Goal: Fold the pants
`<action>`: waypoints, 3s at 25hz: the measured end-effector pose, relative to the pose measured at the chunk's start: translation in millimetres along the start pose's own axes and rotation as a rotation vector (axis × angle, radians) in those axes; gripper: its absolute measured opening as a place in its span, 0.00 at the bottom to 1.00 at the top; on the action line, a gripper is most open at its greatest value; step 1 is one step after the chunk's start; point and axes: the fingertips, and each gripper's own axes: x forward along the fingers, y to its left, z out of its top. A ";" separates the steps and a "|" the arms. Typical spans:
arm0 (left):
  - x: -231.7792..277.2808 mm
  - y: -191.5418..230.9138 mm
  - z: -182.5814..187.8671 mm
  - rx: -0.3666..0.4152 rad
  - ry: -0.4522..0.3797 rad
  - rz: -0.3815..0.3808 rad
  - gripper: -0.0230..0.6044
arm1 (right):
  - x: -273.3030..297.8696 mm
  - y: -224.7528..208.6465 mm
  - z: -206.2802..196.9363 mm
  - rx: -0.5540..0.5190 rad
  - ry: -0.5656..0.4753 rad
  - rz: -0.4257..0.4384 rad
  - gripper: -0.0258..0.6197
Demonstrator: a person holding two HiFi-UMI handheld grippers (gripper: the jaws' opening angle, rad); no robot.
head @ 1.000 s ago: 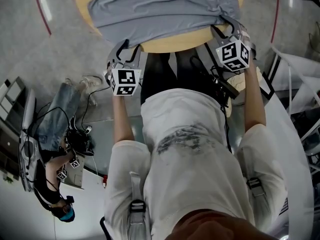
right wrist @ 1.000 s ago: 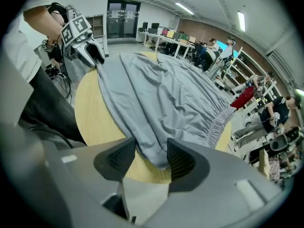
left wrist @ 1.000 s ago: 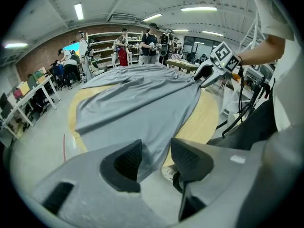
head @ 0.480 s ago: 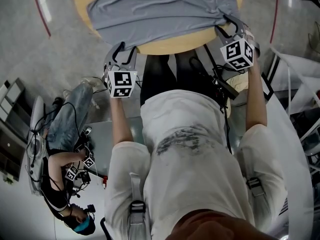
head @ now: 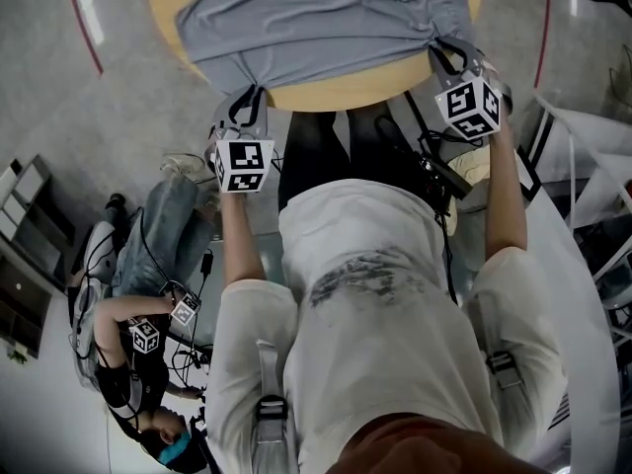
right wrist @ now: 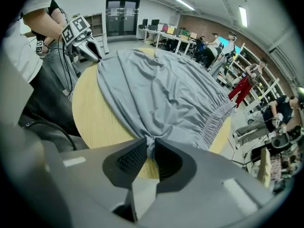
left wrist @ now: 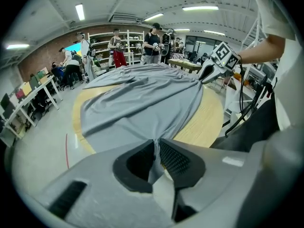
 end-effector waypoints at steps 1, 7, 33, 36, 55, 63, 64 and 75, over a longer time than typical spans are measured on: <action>0.4 0.5 0.1 0.000 0.001 -0.001 0.11 | 1.4 -0.8 0.7 0.001 -0.001 -0.001 0.12; -2.9 0.6 3.7 -0.023 -0.010 -0.017 0.08 | -1.3 -1.9 0.5 0.020 0.004 -0.004 0.07; -60.5 -17.3 12.7 -0.016 -0.084 -0.077 0.08 | -53.8 50.5 -25.8 0.110 0.036 -0.049 0.07; -63.3 -11.9 18.6 -0.020 -0.094 -0.071 0.08 | -56.9 47.7 -20.1 0.117 0.027 -0.062 0.07; -82.2 45.2 96.3 -0.080 -0.188 0.023 0.08 | -68.7 -3.3 22.4 0.130 -0.071 -0.053 0.07; -83.2 65.0 136.7 -0.128 -0.222 0.093 0.08 | -72.9 -29.3 33.1 0.125 -0.132 -0.022 0.07; -83.9 67.7 142.0 -0.133 -0.227 0.100 0.08 | -73.8 -32.7 35.0 0.124 -0.139 -0.020 0.07; -77.3 104.0 187.2 -0.142 -0.261 0.125 0.08 | -74.0 -71.7 60.4 0.144 -0.184 -0.024 0.07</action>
